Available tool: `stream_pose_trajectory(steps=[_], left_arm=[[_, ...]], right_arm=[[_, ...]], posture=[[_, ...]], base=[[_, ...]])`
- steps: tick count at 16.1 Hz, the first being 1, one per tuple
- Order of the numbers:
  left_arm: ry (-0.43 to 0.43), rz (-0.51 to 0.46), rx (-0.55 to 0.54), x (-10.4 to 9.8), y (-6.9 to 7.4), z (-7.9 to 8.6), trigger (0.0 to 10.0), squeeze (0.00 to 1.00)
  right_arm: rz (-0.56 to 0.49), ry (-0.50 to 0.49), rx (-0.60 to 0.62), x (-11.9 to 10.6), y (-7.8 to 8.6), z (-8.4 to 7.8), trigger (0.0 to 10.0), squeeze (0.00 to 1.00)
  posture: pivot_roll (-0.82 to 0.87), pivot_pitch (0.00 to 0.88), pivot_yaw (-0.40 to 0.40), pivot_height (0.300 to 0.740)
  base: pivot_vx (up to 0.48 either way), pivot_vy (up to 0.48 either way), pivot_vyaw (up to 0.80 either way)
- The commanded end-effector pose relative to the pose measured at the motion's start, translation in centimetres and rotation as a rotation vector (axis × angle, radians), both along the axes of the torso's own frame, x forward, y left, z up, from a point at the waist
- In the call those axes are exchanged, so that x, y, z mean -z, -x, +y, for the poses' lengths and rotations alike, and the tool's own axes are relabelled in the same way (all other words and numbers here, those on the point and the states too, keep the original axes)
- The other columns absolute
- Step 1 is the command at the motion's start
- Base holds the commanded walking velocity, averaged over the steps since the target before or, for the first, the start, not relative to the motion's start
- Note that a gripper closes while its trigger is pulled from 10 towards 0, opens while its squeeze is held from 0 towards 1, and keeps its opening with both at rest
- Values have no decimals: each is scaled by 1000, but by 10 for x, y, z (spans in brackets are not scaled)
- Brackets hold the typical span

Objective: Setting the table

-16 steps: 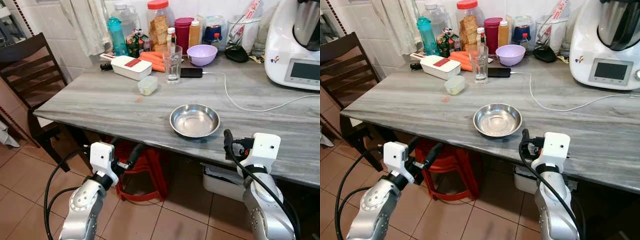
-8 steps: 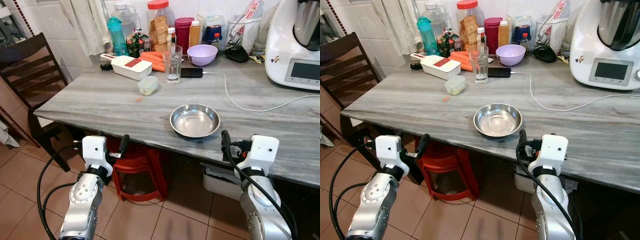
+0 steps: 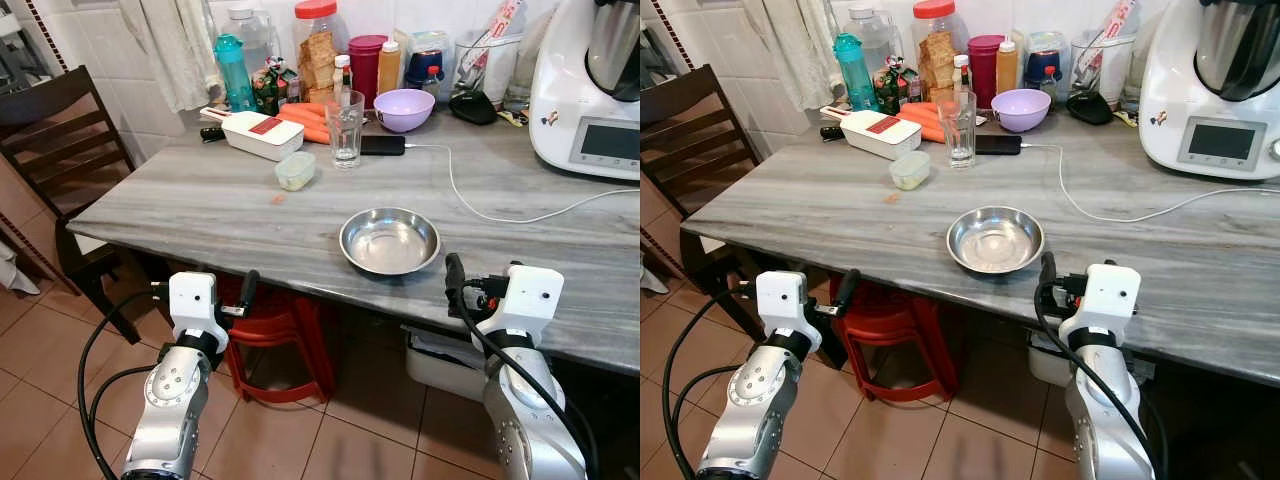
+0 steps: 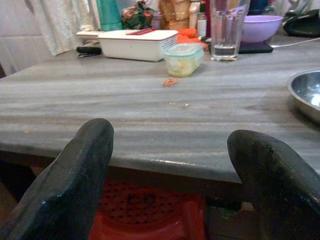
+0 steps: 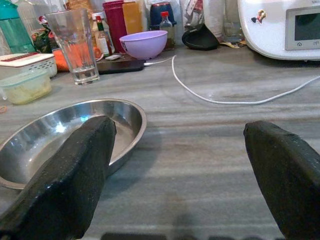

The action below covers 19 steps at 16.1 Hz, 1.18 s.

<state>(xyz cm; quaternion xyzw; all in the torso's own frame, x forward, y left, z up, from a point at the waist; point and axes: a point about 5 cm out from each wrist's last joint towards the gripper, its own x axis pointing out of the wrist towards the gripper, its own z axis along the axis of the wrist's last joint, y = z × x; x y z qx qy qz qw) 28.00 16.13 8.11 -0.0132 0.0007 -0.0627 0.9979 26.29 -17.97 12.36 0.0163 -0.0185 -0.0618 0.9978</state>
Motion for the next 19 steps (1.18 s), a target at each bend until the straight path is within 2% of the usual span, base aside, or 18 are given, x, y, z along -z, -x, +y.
stream_pose_trajectory(steps=[1, 9, 14, 16, 19], left_arm=[[-10, -1, -11, -1, -1, 2, 10000, 0], [-39, 5, 2, 0, -1, 0, 10000, 0], [-50, 9, -7, 0, -1, 1, 10000, 0], [-48, 12, -6, 0, 0, 1, 10000, 0], [-48, 15, -2, 1, 0, 0, 10000, 0]], right_arm=[[-12, -11, -19, -3, -1, 3, 10000, 0], [6, -29, -16, 0, -2, 2, 10000, 0], [-12, -62, -39, -1, -3, 5, 10000, 0], [3, -36, 3, 0, -3, 1, 10000, 0], [16, -41, 5, 2, -2, 1, 10000, 0]], posture=[[-122, 0, 128, 740], [-121, 0, 125, 740], [-117, 2, 127, 740], [-117, 5, 128, 740], [-118, 8, 130, 740]], base=[[0, 0, 0], [0, 0, 0], [-252, 0, 0], [-285, 0, 0], [-287, 0, 0]])
